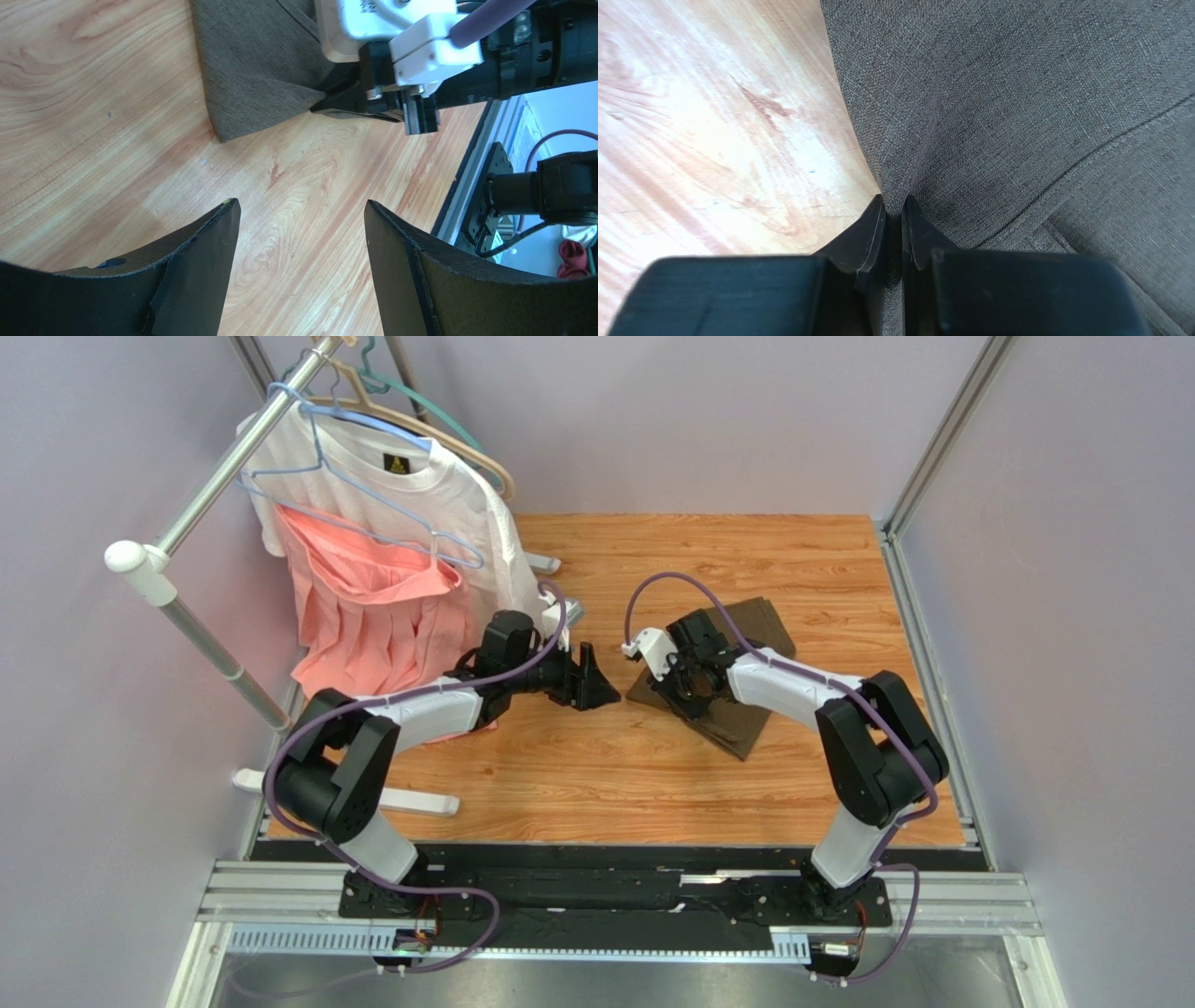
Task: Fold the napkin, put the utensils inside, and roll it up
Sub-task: Roll the napkin with the utensil
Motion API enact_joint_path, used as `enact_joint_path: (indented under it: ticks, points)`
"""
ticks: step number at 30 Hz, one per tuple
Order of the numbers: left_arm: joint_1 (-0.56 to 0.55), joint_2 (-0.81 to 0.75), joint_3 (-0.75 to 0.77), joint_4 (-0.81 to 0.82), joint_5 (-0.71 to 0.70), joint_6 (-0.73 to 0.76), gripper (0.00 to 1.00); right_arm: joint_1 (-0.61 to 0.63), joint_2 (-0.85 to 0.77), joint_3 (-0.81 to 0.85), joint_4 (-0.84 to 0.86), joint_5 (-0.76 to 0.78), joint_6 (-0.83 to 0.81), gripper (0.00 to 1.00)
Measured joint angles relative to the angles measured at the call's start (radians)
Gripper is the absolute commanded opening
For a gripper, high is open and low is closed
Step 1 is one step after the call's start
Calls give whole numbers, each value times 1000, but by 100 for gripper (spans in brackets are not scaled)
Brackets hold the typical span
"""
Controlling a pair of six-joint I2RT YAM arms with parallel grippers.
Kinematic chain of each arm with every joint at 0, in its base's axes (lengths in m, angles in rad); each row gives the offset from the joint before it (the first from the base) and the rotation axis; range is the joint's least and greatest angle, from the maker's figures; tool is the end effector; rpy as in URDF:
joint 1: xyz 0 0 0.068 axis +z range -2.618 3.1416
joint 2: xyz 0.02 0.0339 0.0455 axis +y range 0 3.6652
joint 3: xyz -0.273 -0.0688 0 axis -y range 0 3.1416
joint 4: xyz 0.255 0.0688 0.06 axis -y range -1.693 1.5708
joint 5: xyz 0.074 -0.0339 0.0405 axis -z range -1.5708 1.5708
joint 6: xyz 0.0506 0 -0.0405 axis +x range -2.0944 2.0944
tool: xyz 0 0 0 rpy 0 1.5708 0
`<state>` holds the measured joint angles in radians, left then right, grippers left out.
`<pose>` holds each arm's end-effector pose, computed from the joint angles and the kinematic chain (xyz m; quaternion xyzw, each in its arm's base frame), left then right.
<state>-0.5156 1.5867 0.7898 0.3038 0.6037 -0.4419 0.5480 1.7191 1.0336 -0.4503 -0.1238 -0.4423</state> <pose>0.2880 -0.1963 0.1913 0.1826 0.8133 -0.4522 0.3173 0.2938 0.1867 0.1559 -0.4748 0.8512 0.0717 0.2119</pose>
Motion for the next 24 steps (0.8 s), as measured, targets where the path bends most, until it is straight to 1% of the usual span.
enact_joint_path:
  ticks: [2, 9, 15, 20, 24]
  points:
    - [0, 6, 0, 5, -6, -1, 74, -3, 0, 4, -8, -16, 18, 3]
    - [0, 8, -27, 30, -30, -2, 74, -22, 31, 59, -86, -172, 153, 1]
    - [0, 0, -73, 35, -33, 3, 74, -22, 53, 68, -85, -279, 240, 0]
    - [0, -43, -124, 66, -17, 53, 76, -22, 64, 68, -84, -367, 288, 0]
    - [-10, -76, -142, 88, 6, 127, 76, -32, 67, 68, -84, -441, 303, 0]
